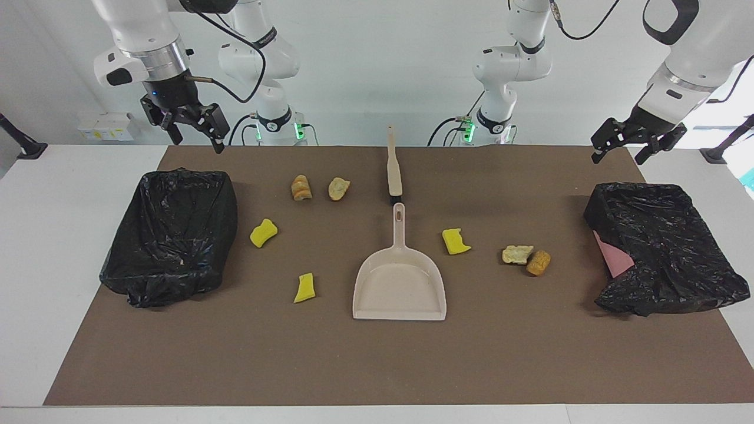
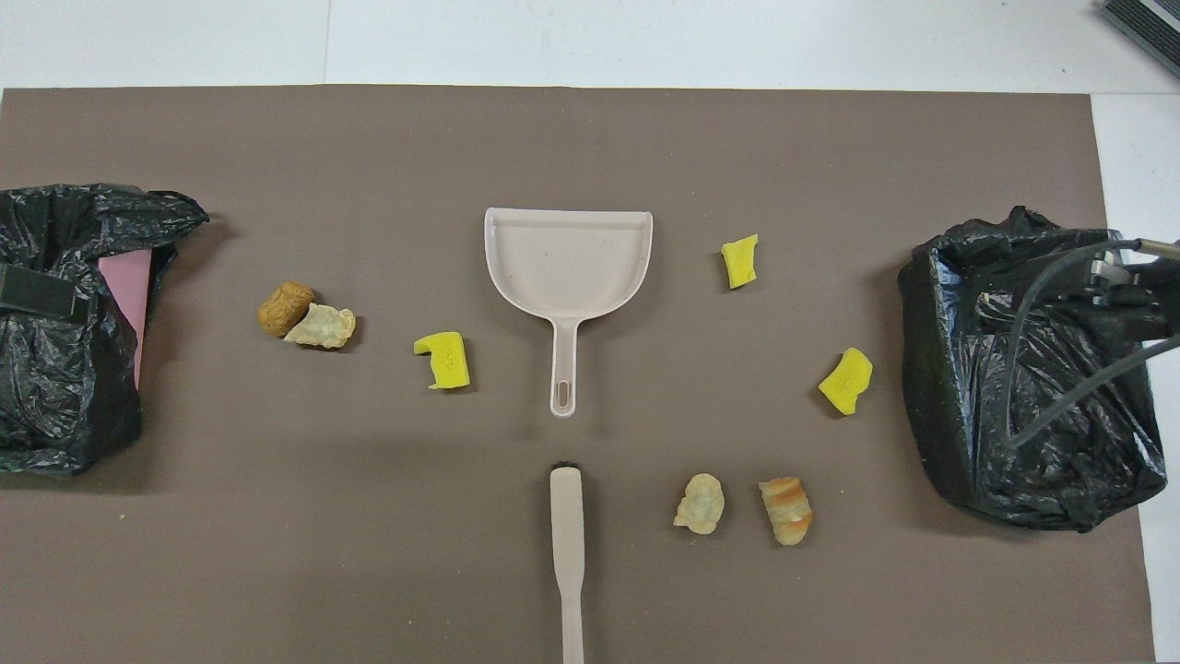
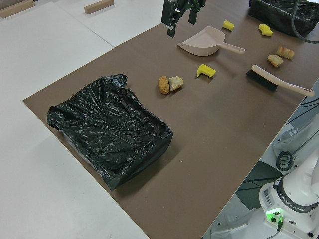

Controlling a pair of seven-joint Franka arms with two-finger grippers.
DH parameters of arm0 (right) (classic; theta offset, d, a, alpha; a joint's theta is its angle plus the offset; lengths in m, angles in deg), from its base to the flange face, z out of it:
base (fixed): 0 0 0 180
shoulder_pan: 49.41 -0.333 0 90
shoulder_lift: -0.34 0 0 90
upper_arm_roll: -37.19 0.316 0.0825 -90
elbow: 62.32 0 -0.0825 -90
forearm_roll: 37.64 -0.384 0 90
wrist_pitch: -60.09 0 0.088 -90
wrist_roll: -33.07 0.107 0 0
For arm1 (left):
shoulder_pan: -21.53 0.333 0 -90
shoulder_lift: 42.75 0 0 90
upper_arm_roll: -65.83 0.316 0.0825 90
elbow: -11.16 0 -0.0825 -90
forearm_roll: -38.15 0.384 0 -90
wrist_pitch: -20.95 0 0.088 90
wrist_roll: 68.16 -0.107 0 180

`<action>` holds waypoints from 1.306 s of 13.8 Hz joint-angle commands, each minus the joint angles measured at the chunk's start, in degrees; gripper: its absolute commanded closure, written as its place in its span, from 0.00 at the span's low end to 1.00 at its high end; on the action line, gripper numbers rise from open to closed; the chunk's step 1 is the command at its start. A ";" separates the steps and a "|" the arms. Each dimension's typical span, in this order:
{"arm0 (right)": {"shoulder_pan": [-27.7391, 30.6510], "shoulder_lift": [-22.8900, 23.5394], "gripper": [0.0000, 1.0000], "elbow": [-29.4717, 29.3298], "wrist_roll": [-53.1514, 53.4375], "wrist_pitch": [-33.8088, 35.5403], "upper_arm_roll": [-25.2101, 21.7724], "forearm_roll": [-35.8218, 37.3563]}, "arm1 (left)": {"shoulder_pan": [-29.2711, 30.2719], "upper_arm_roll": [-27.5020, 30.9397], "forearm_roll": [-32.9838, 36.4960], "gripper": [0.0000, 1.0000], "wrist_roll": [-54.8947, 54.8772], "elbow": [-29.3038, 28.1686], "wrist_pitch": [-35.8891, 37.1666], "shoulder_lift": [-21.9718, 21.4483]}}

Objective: Sweep and dump trash in bin

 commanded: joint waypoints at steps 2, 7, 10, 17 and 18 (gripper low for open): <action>0.17 0.43 0.00 -1.29 -1.36 1.21 0.64 -1.15 | 0.74 -0.18 0.72 0.00 -0.83 -1.45 -1.04 -1.56; 0.08 0.34 0.00 -1.11 -1.80 1.91 0.82 -1.23 | -0.14 -1.05 0.37 0.00 -0.83 -2.06 -0.61 -1.65; 0.08 0.34 0.00 -0.93 -1.88 1.29 0.73 -1.15 | -1.55 -1.06 0.11 0.00 -1.35 -4.51 -0.86 -2.26; -1.32 0.16 0.00 -0.85 -1.01 0.59 2.22 -1.23 | -8.47 -1.14 -0.59 0.00 -4.26 -22.60 -11.83 -9.11; -2.29 0.34 0.00 -0.76 -0.83 -0.71 2.40 -1.23 | -9.97 -1.14 -0.68 0.00 -3.74 -25.24 -13.42 -10.34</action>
